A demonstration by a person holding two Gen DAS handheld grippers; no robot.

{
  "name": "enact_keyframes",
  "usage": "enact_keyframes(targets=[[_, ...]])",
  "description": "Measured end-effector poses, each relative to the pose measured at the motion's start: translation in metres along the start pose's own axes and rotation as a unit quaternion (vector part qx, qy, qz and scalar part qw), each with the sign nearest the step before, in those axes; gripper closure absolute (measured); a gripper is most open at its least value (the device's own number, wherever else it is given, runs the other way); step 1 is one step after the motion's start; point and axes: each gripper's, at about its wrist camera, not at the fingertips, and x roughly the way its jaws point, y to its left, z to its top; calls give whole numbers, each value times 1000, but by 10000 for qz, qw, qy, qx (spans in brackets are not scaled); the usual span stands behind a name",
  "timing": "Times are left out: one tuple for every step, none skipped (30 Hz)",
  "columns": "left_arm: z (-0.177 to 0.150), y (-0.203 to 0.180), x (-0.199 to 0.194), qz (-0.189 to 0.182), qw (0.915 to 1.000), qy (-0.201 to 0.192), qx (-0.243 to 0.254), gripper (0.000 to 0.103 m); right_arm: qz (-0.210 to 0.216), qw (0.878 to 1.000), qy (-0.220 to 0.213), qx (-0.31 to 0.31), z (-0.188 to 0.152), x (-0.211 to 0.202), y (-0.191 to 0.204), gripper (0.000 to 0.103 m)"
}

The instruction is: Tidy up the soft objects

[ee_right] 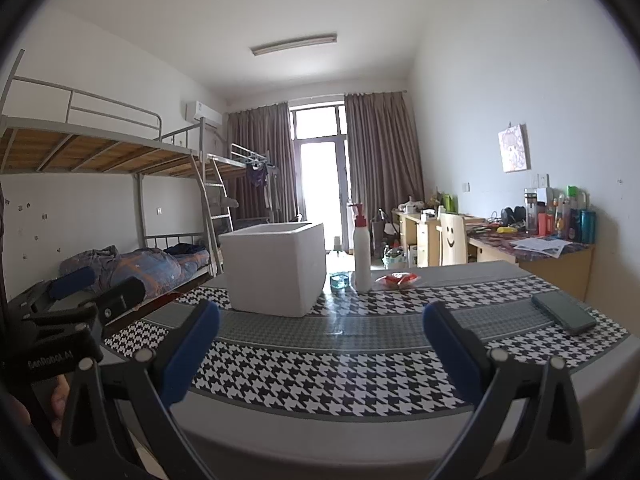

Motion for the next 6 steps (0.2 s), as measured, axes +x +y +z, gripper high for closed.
enact_keyframes(targets=[[0, 0, 0, -11, 10000, 11, 13, 1, 3, 10000, 25, 15, 0, 1, 0, 0], [0, 0, 1, -8, 10000, 20, 14, 1, 3, 10000, 37, 21, -1, 1, 0, 0], [0, 0, 1, 0, 10000, 27, 10, 1, 2, 10000, 43, 25, -1, 2, -1, 0], [0, 0, 1, -10, 10000, 24, 6, 1, -5, 10000, 54, 24, -1, 2, -1, 0], [0, 0, 1, -18, 10000, 23, 6, 1, -4, 10000, 63, 27, -1, 3, -1, 0], [0, 0, 2, -11, 10000, 34, 8, 1, 7, 10000, 63, 31, -2, 3, -1, 0]])
